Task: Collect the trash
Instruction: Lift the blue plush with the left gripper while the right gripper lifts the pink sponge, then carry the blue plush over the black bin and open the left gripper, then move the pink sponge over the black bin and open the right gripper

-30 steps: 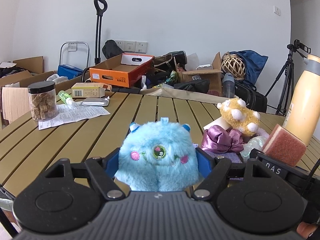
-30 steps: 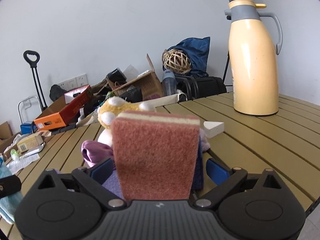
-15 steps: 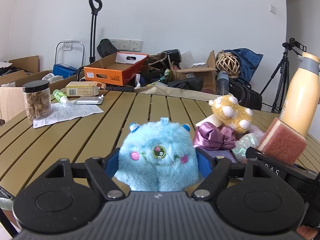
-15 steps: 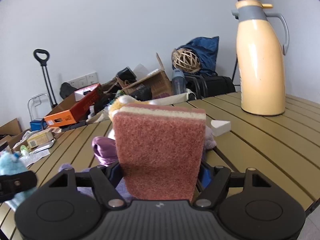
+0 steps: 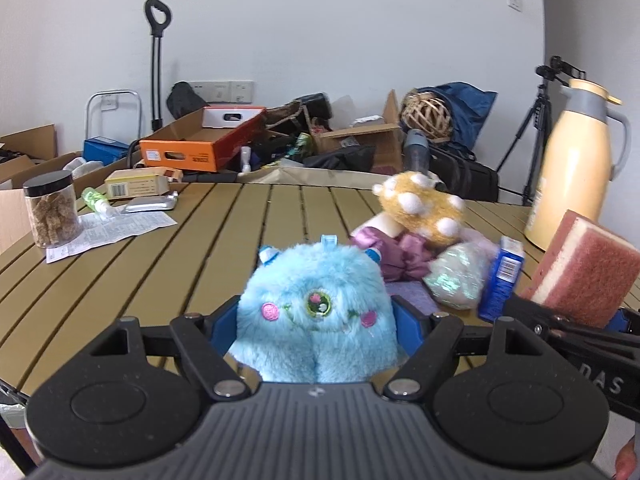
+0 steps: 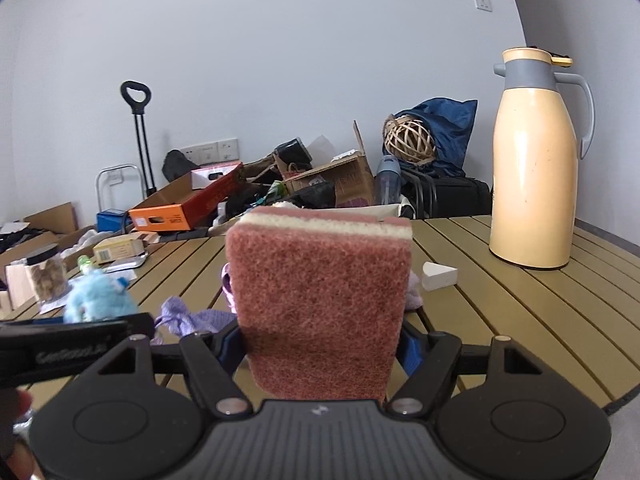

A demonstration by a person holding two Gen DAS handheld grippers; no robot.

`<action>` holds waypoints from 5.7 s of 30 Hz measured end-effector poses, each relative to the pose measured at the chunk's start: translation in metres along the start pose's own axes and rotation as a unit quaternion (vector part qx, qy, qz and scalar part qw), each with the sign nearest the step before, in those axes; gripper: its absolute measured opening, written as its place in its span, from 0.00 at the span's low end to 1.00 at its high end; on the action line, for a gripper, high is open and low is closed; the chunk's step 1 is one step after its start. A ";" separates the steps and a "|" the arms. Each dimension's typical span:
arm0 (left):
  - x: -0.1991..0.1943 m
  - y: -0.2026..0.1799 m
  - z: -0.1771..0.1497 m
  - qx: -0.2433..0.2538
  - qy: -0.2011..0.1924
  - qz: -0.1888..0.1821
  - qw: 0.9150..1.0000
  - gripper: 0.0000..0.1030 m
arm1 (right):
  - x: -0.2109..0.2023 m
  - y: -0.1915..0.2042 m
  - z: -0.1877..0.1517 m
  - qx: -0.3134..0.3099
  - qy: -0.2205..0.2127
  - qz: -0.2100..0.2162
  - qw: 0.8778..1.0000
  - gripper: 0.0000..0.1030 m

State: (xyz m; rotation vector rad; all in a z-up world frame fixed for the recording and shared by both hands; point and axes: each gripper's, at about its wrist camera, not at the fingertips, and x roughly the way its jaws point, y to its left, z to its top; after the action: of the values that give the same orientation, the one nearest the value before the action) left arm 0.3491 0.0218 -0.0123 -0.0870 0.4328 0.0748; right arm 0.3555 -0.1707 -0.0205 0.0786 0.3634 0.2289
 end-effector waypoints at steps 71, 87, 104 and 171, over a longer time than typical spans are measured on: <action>-0.062 -0.004 -0.210 0.097 0.306 0.001 0.947 0.76 | -0.098 -0.016 -0.221 0.009 0.373 -0.041 0.927 0.69; -0.028 -0.026 -0.210 0.095 0.343 -0.013 0.934 0.76 | -0.075 -0.045 -0.205 0.033 0.364 -0.077 0.928 0.69; 0.022 -0.067 -0.177 0.065 0.328 -0.033 0.942 0.76 | -0.045 -0.073 -0.177 0.034 0.335 -0.119 0.934 0.69; 0.087 -0.076 -0.188 0.012 0.376 0.047 0.926 1.00 | 0.023 -0.097 -0.170 -0.006 0.371 -0.119 0.921 0.70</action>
State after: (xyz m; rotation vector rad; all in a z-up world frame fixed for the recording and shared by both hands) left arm 0.3568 -0.0679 -0.2140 -0.0683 1.2078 0.1306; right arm 0.3353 -0.2537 -0.1978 -0.0700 1.1226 0.0082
